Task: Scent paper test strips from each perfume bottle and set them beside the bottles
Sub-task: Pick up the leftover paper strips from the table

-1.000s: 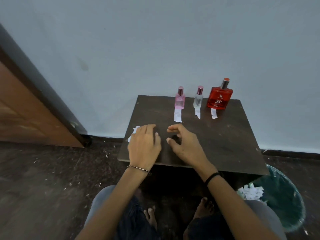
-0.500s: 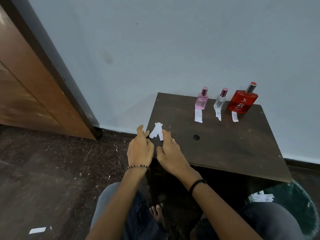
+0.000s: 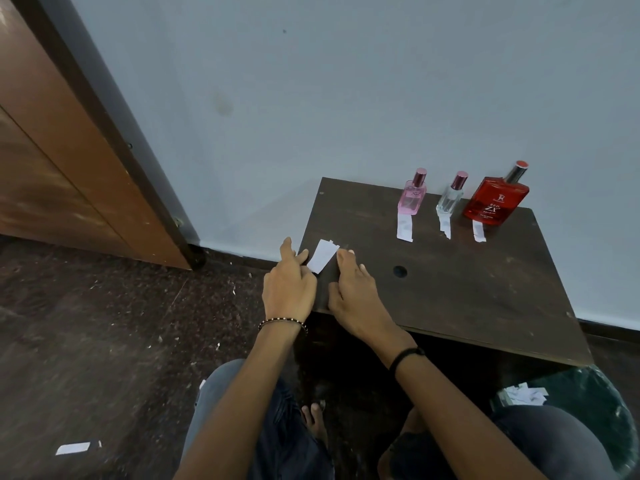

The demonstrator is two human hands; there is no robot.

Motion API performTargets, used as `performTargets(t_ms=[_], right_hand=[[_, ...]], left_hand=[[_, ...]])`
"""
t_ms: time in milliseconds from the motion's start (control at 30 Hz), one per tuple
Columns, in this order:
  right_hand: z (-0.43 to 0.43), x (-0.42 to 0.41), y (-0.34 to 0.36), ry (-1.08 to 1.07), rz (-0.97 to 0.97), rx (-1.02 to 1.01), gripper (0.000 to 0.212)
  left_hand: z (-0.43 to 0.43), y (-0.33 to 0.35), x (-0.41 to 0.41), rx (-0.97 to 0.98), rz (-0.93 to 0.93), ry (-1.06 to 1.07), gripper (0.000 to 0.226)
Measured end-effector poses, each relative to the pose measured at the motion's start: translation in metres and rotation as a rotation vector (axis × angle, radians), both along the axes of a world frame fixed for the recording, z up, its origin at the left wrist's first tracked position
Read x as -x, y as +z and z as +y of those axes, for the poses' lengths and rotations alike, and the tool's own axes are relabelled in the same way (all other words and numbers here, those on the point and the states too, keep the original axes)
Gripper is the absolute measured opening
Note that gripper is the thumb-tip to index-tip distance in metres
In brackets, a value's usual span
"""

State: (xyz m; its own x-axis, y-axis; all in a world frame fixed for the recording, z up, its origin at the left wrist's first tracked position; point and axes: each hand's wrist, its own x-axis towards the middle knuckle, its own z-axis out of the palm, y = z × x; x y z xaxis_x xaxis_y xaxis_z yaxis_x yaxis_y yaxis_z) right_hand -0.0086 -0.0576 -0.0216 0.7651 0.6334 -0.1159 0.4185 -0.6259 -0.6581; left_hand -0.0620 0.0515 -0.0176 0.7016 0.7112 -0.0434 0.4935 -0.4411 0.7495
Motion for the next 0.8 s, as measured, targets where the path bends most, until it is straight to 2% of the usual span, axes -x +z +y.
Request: performTargets(t_ms=[200, 333, 467, 567, 800], right_hand=[[0.009, -0.004, -0.001, 0.100, -0.007, 0.025, 0.057], [0.009, -0.006, -0.002, 0.058, 0.001, -0.020, 0.046], [0.008, 0.002, -0.004, 0.081, -0.048, 0.060, 0.061], [0.014, 0.010, -0.002, 0.080, 0.026, 0.037, 0.070], [0.015, 0.012, 0.009, -0.020, 0.278, -0.218, 0.070]], left_hand=[[0.000, 0.001, 0.000, -0.011, 0.000, -0.010, 0.057], [0.000, 0.001, -0.002, 0.009, -0.010, 0.007, 0.057], [0.000, 0.001, -0.003, 0.032, -0.020, 0.013, 0.059], [0.000, 0.000, -0.003, 0.055, -0.036, 0.012, 0.062], [0.003, 0.001, -0.002, 0.155, -0.094, 0.062, 0.062]])
